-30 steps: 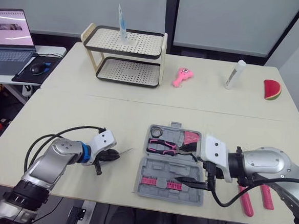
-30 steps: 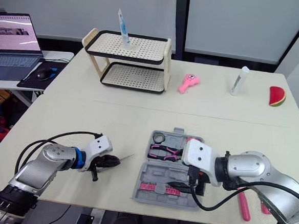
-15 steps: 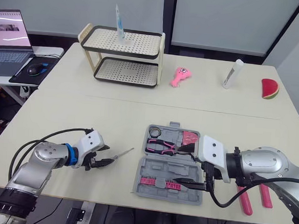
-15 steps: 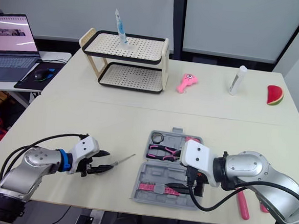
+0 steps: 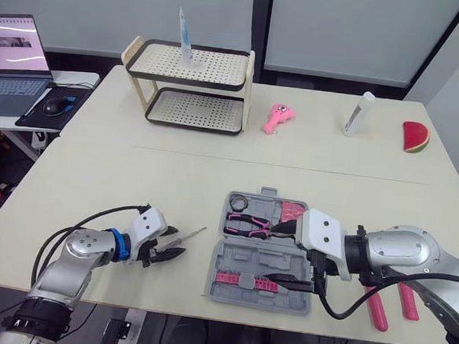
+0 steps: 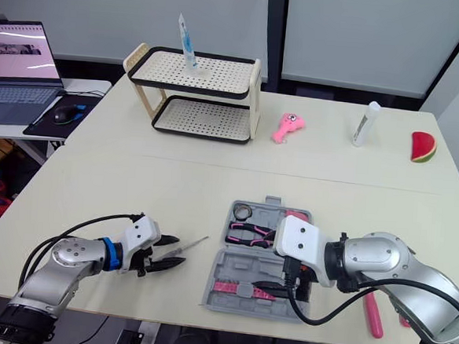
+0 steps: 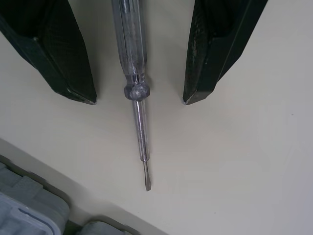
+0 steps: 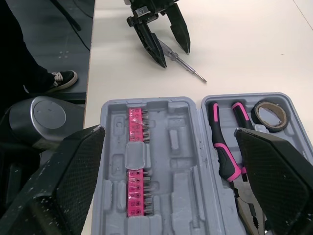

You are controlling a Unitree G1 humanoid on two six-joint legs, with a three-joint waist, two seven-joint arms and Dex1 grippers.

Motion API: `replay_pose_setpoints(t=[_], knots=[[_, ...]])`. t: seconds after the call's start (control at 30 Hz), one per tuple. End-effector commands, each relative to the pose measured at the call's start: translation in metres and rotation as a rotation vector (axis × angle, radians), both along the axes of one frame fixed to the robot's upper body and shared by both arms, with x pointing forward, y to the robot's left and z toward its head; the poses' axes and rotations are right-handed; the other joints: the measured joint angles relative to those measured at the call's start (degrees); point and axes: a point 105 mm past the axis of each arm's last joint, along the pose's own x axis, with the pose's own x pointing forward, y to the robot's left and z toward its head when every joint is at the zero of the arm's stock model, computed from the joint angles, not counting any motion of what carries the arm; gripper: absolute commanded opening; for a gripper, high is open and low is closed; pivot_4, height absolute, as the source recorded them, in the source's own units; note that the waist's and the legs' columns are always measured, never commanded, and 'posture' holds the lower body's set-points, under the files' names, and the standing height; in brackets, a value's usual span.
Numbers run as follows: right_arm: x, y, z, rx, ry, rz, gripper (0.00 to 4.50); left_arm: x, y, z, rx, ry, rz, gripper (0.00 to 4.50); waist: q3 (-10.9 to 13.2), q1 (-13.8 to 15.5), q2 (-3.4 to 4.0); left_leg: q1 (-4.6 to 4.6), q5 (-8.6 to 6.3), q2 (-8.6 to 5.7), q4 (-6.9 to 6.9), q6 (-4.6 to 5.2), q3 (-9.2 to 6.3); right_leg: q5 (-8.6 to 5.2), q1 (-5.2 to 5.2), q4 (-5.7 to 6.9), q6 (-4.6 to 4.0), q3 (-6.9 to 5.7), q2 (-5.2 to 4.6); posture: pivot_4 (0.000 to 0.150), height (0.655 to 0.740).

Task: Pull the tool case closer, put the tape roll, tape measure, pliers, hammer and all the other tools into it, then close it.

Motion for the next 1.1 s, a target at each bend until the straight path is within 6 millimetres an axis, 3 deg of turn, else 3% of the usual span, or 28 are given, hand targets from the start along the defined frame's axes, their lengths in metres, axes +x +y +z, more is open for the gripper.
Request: replay_pose_setpoints(t=[0.03, 0.3, 0.33, 0.4, 0.57, 0.7, 0.8, 0.93, 1.1], knots=[[-0.003, 0.004, 0.006, 0.015, -0.029, 0.028, 4.50, -0.005, 0.001, -0.013, 0.045, 0.043, 0.000, 2.51, 0.0, 0.0, 0.00, 0.01, 0.00, 0.00, 0.00, 0.00, 0.00, 0.00, 0.01, 0.00, 0.00, 0.00, 0.00, 0.150, 0.7350], [-0.003, 0.002, 0.005, 0.013, -0.031, 0.022, 4.50, -0.016, 0.004, -0.023, 0.069, 0.106, 0.004, 0.27, -0.1, 0.0, 0.12, 0.05, 0.00, 0.00, -0.01, 0.00, 0.01, 0.00, 0.03, 0.00, 0.00, 0.02, 0.00, 0.150, 0.7350], [-0.003, 0.002, 0.005, 0.013, -0.032, 0.021, 4.50, -0.017, 0.005, -0.023, 0.069, 0.108, 0.005, 0.19, -0.1, 0.0, 0.16, 0.05, 0.00, 0.00, -0.01, 0.00, 0.02, 0.00, 0.03, 0.00, 0.00, 0.02, 0.00, 0.150, 0.7350], [-0.002, 0.002, 0.005, 0.014, -0.036, 0.016, 4.50, -0.015, 0.011, -0.015, 0.059, 0.084, 0.011, 0.20, -0.1, -0.1, 0.19, 0.06, 0.00, 0.00, -0.01, 0.00, 0.02, 0.00, 0.03, 0.00, 0.00, 0.03, 0.00, 0.150, 0.7350], [-0.002, 0.001, 0.007, 0.025, -0.050, 0.007, 4.50, -0.017, 0.011, 0.030, -0.022, -0.029, -0.043, 0.20, -0.1, -0.7, 0.16, 0.06, 0.00, 0.05, -0.06, 0.00, 0.03, 0.00, -0.01, 0.00, 0.00, 0.05, 0.03, 0.150, 0.7350], [-0.003, -0.005, 0.009, 0.029, -0.056, -0.003, 4.50, -0.023, -0.009, 0.068, -0.064, -0.109, -0.152, 0.19, -0.1, 0.0, 0.07, -0.01, 0.00, 0.07, -0.02, -0.01, 0.01, 0.00, -0.01, 0.01, 0.00, -0.02, 0.02, 0.150, 0.7350], [-0.004, -0.014, 0.008, 0.009, -0.045, -0.025, 4.50, -0.030, -0.038, 0.086, -0.056, -0.145, -0.310, 0.19, -0.1, 0.4, 0.06, -0.02, 0.00, 0.02, 0.00, -0.01, 0.03, 0.00, 0.04, -0.01, 0.00, -0.04, -0.04, 0.150, 0.7350], [-0.005, -0.024, 0.007, -0.024, -0.029, -0.057, 4.50, -0.029, -0.067, 0.089, -0.029, -0.136, -0.396, 0.19, -0.1, 0.1, 0.05, -0.04, 0.00, -0.01, 0.02, -0.01, 0.03, 0.00, 0.06, -0.02, 0.00, -0.06, -0.04, 0.150, 0.7350], [-0.004, -0.042, -0.002, -0.103, -0.005, -0.135, 4.50, -0.021, -0.103, 0.071, 0.069, -0.116, -0.489, 0.19, -0.1, 0.0, 0.08, -0.01, 0.01, 0.00, 0.05, 0.00, 0.02, 0.01, 0.06, 0.02, -0.01, -0.01, 0.04, 0.150, 0.7350]])
